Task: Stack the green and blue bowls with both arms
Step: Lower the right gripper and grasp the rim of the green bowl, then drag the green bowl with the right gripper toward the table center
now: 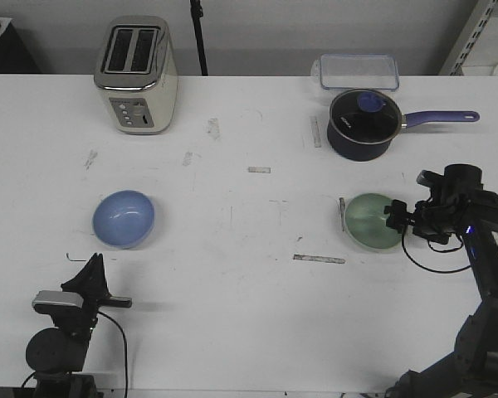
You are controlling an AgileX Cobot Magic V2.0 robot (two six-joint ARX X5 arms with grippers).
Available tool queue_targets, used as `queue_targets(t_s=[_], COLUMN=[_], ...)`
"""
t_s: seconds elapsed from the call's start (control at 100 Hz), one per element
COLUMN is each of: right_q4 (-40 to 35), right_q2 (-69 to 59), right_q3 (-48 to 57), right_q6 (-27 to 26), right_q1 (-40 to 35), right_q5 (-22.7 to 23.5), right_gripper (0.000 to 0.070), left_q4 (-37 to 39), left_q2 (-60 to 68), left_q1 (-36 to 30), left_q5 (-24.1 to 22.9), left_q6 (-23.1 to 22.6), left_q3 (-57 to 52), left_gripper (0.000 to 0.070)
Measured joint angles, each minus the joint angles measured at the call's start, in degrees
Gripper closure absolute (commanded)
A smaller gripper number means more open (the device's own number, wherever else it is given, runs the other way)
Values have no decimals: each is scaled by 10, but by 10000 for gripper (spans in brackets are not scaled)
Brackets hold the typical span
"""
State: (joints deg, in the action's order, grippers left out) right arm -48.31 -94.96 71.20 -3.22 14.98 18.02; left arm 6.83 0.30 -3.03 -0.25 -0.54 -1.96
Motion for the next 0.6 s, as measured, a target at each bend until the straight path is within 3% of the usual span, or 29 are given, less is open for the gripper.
queue_targets(t_s=[0.07, 0.16, 0.6], right_q4=[7, 6, -16], right_q2=[0, 0, 41], right_q3=[0, 0, 0], right_q6=[0, 0, -2], right_q1=[-3, -5, -7], right_q5=[0, 0, 16], right_gripper=[495, 700, 700], left_q4=[0, 0, 0], left_q2=[0, 0, 0], left_q1=[0, 0, 0], left_q5=[0, 0, 0], left_q6=[0, 0, 0], left_q3=[0, 0, 0], left_gripper=[699, 698, 698])
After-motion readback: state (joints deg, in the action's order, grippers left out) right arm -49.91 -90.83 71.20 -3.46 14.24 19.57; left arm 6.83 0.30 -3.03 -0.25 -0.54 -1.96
